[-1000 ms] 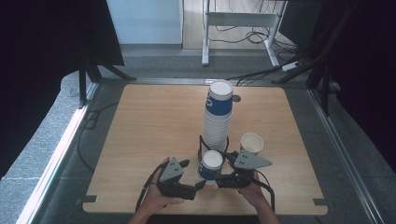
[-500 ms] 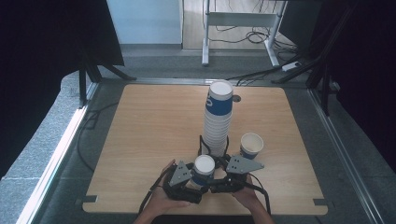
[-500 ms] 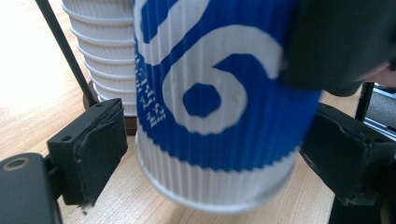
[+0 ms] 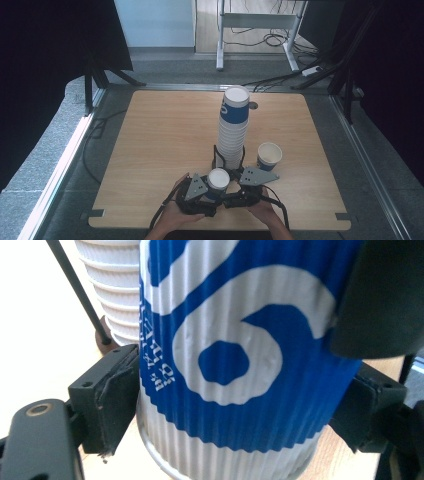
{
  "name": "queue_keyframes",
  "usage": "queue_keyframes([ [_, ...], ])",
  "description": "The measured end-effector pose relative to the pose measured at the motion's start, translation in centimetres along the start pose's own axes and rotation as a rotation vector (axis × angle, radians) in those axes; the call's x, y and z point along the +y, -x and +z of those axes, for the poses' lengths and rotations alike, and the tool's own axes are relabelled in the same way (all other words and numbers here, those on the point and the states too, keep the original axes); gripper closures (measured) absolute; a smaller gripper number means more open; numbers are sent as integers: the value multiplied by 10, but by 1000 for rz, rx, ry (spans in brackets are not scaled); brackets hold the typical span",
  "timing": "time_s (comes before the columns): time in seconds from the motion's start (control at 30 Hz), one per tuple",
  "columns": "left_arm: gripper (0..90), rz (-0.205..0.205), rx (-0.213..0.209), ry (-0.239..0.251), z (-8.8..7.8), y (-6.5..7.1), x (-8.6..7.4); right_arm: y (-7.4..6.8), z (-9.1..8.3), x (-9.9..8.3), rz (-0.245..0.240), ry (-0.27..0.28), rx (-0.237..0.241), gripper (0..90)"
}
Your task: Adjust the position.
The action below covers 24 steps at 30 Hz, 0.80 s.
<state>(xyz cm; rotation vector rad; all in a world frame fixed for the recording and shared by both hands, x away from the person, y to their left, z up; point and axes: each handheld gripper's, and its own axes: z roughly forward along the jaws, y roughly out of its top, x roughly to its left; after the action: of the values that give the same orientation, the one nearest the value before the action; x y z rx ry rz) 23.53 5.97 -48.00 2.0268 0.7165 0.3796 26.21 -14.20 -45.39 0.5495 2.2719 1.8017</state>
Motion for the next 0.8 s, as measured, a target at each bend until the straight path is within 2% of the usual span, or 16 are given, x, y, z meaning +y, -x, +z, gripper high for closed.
queue_keyframes([
  [0.17, 167, 24, 33, -26, 0, 0, 0, 0, -2, 0, -8, -15, -6, 251],
  [0.27, 169, 22, 43, -37, 0, -2, 0, 3, -4, 0, 3, -9, -10, 246],
  [0.43, 169, 39, 60, -44, 0, -2, 0, 4, -7, 0, 9, -9, -14, 238],
  [0.5, 169, 51, 78, -49, -1, -1, 0, 5, -10, 1, 7, -1, -15, 238],
  [0.8, 169, 69, 100, -67, 0, -1, 0, 7, -15, 0, 16, 3, -19, 241],
])
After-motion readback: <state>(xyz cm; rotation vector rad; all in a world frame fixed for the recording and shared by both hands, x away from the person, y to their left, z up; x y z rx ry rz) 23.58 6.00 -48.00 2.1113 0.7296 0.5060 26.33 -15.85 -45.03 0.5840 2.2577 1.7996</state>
